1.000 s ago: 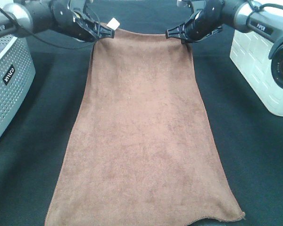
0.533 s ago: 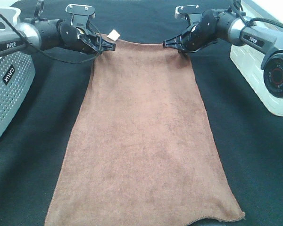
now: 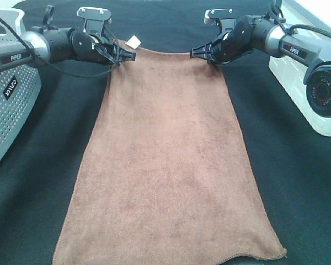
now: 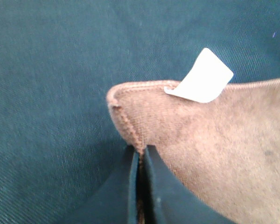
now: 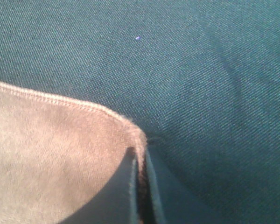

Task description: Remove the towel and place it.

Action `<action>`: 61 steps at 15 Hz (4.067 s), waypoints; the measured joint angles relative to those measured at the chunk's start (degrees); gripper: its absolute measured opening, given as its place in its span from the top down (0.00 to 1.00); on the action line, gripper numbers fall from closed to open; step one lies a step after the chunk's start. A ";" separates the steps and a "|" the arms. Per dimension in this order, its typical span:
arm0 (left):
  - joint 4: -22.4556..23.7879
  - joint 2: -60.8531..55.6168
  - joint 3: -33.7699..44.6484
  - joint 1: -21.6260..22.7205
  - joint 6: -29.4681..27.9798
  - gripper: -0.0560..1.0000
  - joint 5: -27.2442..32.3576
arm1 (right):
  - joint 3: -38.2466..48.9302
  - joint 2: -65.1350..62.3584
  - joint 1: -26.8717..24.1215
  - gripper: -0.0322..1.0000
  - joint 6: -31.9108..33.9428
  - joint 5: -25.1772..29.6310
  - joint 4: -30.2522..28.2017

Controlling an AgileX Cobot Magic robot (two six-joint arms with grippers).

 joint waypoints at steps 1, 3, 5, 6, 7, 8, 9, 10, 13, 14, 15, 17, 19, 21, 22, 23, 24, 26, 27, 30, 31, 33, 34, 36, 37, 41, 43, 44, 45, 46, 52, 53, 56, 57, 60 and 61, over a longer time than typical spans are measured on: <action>0.00 0.29 0.00 0.00 0.00 0.94 0.06 | 0.00 0.00 0.00 0.97 0.00 0.00 0.00; 0.00 0.63 0.00 0.00 0.00 0.94 0.06 | 0.00 0.00 0.00 0.97 0.00 -0.46 0.00; 0.00 0.74 0.00 0.00 0.00 0.93 0.06 | 0.00 0.00 0.00 0.96 0.00 -1.03 0.00; 0.00 0.74 0.00 0.00 0.00 0.90 0.06 | 0.00 0.00 0.00 0.92 0.00 -1.49 0.00; 0.06 0.74 0.00 0.00 0.00 0.81 -0.17 | 0.00 0.00 0.00 0.82 0.00 -2.12 0.00; 0.06 0.74 0.00 0.00 0.00 0.70 -1.09 | 0.00 0.00 0.00 0.72 0.06 -2.86 0.00; 0.11 0.74 0.00 0.00 -0.06 0.59 -2.01 | 0.00 0.00 0.00 0.61 0.06 -3.21 0.00; 0.11 0.74 0.00 0.00 -0.23 0.49 -3.21 | 0.00 0.00 -0.23 0.50 0.06 -3.32 0.06; 0.11 0.86 0.00 0.06 -0.29 0.35 -4.18 | 0.86 0.00 -1.15 0.38 0.06 -4.01 1.32; 0.11 0.97 0.00 0.06 -0.34 0.34 -4.18 | 0.92 0.11 -1.38 0.37 0.06 -4.01 1.43; 0.11 0.97 0.00 0.06 -0.46 0.34 -4.13 | 0.92 0.17 -1.38 0.37 0.06 -4.01 1.66; 0.11 1.03 0.00 0.06 -0.46 0.34 -3.67 | 0.92 0.17 -1.38 0.37 0.06 -4.01 2.01; 0.11 1.03 0.00 0.06 -0.46 0.34 -2.18 | 0.92 0.11 -1.38 0.37 0.06 -3.95 2.06; 1.66 -0.29 0.00 0.06 -0.46 0.33 3.50 | 0.92 -1.95 -1.38 0.37 0.06 -1.26 2.29; 2.12 -1.49 0.00 0.06 -0.46 0.31 6.02 | 0.92 -3.55 -1.32 0.37 0.06 0.46 2.75; 2.35 -3.15 0.00 0.06 -0.46 0.26 8.31 | 0.92 -5.56 -1.26 0.37 0.06 3.50 3.27; 2.58 -5.21 0.00 0.06 -0.46 0.22 11.23 | 0.92 -7.96 -1.26 0.36 0.06 6.93 3.55; 2.75 -10.71 0.00 0.06 -0.46 0.19 19.82 | 0.92 -12.61 -1.26 0.32 0.06 16.44 3.72; 2.92 -13.41 -0.11 0.06 -0.46 0.18 25.32 | 0.92 -14.90 -1.26 0.30 0.17 22.29 3.84; 9.45 -22.35 -0.40 0.06 -4.81 0.18 45.72 | 0.92 -24.29 -1.20 0.26 2.23 40.74 3.50; 13.24 -24.69 -0.40 0.80 -7.05 0.18 50.31 | 0.92 -26.81 -1.20 0.26 2.81 44.06 2.69; 15.47 -28.93 -0.46 5.61 -8.65 0.18 57.58 | 0.92 -31.80 -2.58 0.26 3.61 45.44 1.43; 15.47 -28.93 -0.46 5.61 -8.65 0.18 57.58 | 0.92 -31.80 -2.58 0.26 3.61 45.44 1.43; 13.92 -31.63 -0.46 12.49 -8.65 0.18 59.99 | 1.09 -34.89 -5.16 0.26 3.95 45.61 1.43; 11.75 -32.54 -0.46 15.36 -8.37 0.18 60.22 | 2.29 -36.33 -6.30 0.26 3.95 45.55 0.46; 7.22 -42.63 12.43 21.37 -7.28 0.18 60.22 | 20.74 -47.10 -6.65 0.26 3.95 45.61 1.26; 7.28 -52.48 26.47 21.66 -6.82 0.18 58.50 | 33.29 -56.67 -6.65 0.26 4.41 45.55 2.12; 7.28 -58.04 33.29 21.66 -6.70 0.18 56.04 | 40.39 -63.14 -6.65 0.26 4.93 45.55 2.18; 7.16 -64.74 40.45 21.72 -6.70 0.18 53.74 | 46.70 -69.96 -6.65 0.26 5.79 45.55 2.29; 6.93 -70.93 47.10 21.83 -6.70 0.18 52.14 | 52.71 -76.43 -6.65 0.26 6.65 45.61 2.29; 6.88 -107.37 74.43 21.83 -7.79 0.18 51.34 | 79.41 -112.64 -6.59 0.26 10.08 46.24 1.83; 6.93 -112.41 77.64 21.83 -7.51 0.18 51.34 | 82.28 -117.97 -6.59 0.26 10.31 46.24 0.92; 10.49 -125.36 87.20 20.23 -5.16 0.18 50.94 | 91.27 -131.26 -6.59 0.26 10.60 46.18 -3.95; 12.03 -127.83 89.61 19.19 -5.16 0.18 50.02 | 93.22 -134.76 -6.59 0.26 10.60 45.89 -5.39; 13.46 -135.33 93.85 18.33 -5.16 0.18 47.90 | 98.32 -142.38 -6.59 0.26 10.60 42.34 -7.91; 13.46 -138.54 94.19 18.33 -5.39 0.18 47.84 | 100.10 -144.79 -6.59 0.26 10.54 41.31 -8.08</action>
